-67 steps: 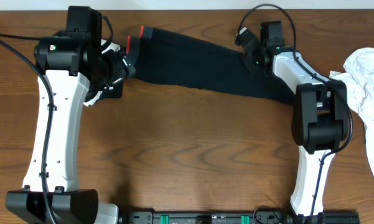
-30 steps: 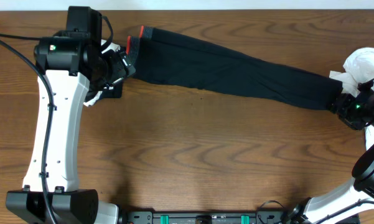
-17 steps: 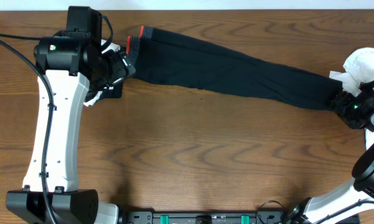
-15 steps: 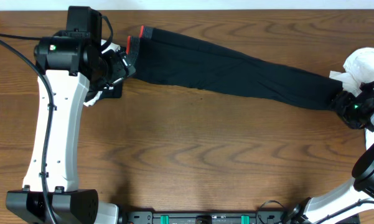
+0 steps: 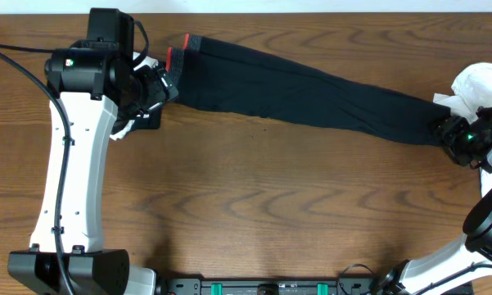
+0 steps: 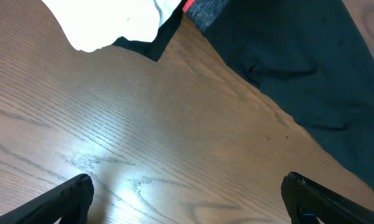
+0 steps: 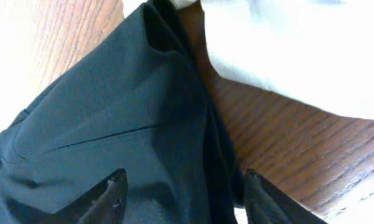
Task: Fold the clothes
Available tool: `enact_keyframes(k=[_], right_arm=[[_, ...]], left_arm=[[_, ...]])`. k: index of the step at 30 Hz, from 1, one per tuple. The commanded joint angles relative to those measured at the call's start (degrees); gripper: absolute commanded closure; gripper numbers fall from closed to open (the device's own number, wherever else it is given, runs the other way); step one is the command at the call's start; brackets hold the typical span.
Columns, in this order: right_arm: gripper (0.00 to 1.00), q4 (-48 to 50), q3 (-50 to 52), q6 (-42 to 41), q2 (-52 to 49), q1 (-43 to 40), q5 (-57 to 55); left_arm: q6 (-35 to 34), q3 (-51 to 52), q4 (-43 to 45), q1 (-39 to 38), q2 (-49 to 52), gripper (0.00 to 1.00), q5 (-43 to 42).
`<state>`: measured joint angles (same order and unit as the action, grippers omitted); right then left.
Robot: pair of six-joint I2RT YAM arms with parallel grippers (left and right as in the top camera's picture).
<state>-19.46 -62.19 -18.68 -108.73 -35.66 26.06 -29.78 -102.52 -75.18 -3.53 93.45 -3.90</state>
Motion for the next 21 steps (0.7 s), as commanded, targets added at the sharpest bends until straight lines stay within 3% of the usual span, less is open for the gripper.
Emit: enact_keyframes(k=[1, 7, 10, 11, 15, 18, 21], right_arm=[[0.45, 0.09, 1.64, -2.56, -0.24, -0.46, 1.16], [0.49, 4.96, 4.83, -2.54, -0.26, -0.39, 1.16], [0.76, 6.19, 4.98, -2.01, -0.26, -0.39, 1.05], [0.8, 6.75, 4.98, -1.79, -0.24, -0.39, 1.2], [0.87, 8.68, 4.96, -0.33, -0.24, -0.39, 1.22], [0.99, 9.64, 4.57, 2.54, -0.22, -0.48, 3.39], [0.99, 9.18, 3.02, 3.78, -0.11, -1.31, 6.54]], left_arm=[[0.11, -0.68, -0.26, 0.09, 0.04, 0.02, 0.48], [0.11, -0.68, -0.26, 0.09, 0.04, 0.02, 0.48], [0.11, -0.68, -0.26, 0.09, 0.04, 0.02, 0.48], [0.11, -0.68, -0.26, 0.09, 0.04, 0.02, 0.48], [0.11, -0.68, -0.26, 0.09, 0.04, 0.02, 0.48], [0.11, -0.68, -0.26, 0.09, 0.04, 0.02, 0.48], [0.11, -0.68, -0.26, 0.09, 0.04, 0.02, 0.48]])
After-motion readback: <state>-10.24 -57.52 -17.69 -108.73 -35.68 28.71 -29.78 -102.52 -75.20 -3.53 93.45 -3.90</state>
